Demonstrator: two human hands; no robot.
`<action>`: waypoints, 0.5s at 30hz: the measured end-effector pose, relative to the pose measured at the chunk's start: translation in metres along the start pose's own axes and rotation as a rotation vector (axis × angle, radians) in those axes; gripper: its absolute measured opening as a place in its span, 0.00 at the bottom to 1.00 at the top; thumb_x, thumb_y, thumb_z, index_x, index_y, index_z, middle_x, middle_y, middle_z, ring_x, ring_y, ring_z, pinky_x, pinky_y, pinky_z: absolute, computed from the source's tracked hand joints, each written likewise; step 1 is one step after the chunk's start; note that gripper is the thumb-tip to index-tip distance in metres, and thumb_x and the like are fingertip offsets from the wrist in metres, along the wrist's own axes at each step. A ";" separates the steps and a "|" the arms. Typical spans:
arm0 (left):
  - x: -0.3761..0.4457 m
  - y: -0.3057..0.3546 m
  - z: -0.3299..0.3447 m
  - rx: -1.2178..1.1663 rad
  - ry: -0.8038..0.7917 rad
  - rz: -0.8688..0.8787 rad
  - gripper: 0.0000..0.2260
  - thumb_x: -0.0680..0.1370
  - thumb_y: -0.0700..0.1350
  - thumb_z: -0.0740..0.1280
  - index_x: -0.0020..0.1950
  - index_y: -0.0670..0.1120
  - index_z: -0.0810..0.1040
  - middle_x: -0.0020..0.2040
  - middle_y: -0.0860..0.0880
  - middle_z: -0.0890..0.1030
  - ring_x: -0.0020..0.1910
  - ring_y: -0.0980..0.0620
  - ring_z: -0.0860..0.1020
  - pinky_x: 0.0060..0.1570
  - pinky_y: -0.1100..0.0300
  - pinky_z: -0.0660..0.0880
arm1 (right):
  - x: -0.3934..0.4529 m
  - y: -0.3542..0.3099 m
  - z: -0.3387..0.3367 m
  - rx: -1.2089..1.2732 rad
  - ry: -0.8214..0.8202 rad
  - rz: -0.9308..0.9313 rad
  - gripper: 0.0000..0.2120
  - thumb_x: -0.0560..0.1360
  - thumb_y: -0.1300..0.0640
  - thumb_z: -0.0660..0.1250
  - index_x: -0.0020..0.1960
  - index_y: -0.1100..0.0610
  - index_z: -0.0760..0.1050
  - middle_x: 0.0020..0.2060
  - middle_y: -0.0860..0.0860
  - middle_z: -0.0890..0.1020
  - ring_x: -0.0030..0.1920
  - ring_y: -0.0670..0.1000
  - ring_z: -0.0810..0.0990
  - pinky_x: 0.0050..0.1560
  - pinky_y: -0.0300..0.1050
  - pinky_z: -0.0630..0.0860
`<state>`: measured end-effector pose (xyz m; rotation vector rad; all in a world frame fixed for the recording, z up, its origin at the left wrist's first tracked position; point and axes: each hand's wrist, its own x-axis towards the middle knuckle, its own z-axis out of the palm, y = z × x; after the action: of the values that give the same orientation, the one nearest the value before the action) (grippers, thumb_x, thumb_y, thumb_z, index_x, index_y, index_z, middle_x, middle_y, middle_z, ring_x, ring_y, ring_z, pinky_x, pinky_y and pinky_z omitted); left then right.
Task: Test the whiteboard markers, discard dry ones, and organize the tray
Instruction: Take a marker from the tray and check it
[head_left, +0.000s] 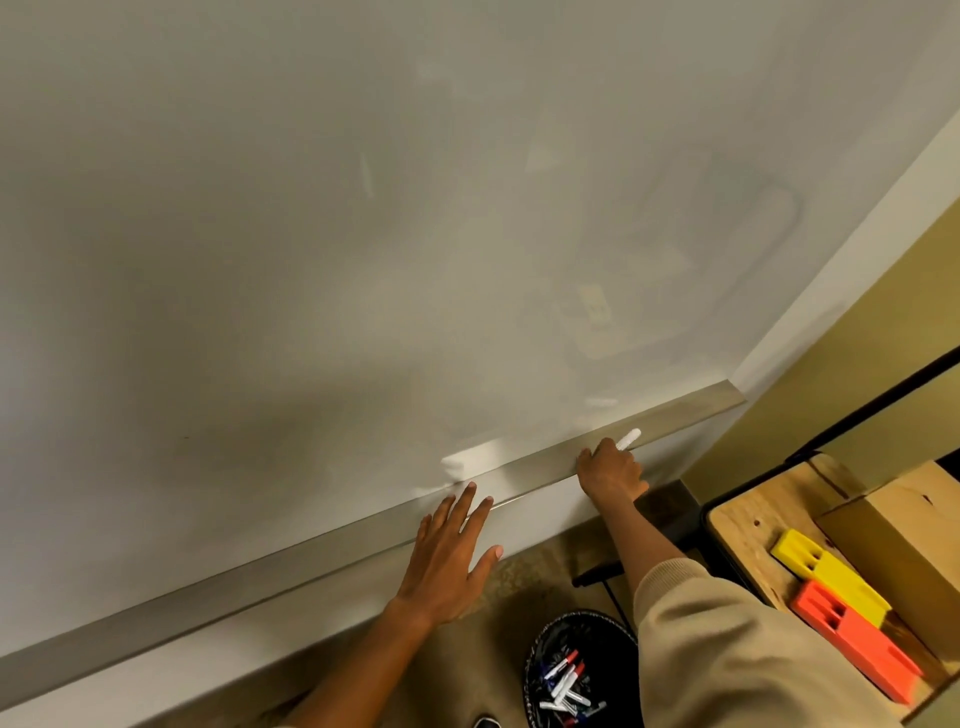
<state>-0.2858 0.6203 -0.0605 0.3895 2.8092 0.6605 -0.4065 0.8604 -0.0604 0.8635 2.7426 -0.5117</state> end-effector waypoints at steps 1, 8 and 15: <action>0.001 0.001 0.001 -0.011 -0.005 -0.001 0.34 0.75 0.70 0.42 0.79 0.59 0.47 0.80 0.56 0.41 0.79 0.51 0.43 0.77 0.48 0.48 | -0.001 0.000 0.001 0.023 0.021 0.011 0.17 0.82 0.48 0.56 0.64 0.57 0.74 0.57 0.58 0.79 0.57 0.60 0.78 0.56 0.56 0.75; 0.002 0.010 -0.005 -0.215 -0.050 -0.006 0.23 0.83 0.58 0.56 0.77 0.56 0.60 0.78 0.53 0.59 0.77 0.53 0.57 0.72 0.59 0.58 | -0.028 0.008 0.009 0.437 0.178 0.019 0.14 0.84 0.55 0.57 0.62 0.57 0.79 0.55 0.58 0.83 0.52 0.60 0.82 0.53 0.55 0.80; -0.007 0.018 -0.019 -0.332 0.070 -0.022 0.20 0.82 0.55 0.59 0.73 0.52 0.67 0.74 0.51 0.66 0.73 0.54 0.64 0.67 0.63 0.64 | -0.112 -0.013 0.025 1.276 -0.013 0.078 0.22 0.83 0.58 0.60 0.76 0.50 0.60 0.54 0.56 0.84 0.56 0.51 0.79 0.70 0.53 0.67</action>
<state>-0.2809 0.6261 -0.0347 0.2760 2.6923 1.1324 -0.3214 0.7831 -0.0456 1.1038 2.0921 -2.2880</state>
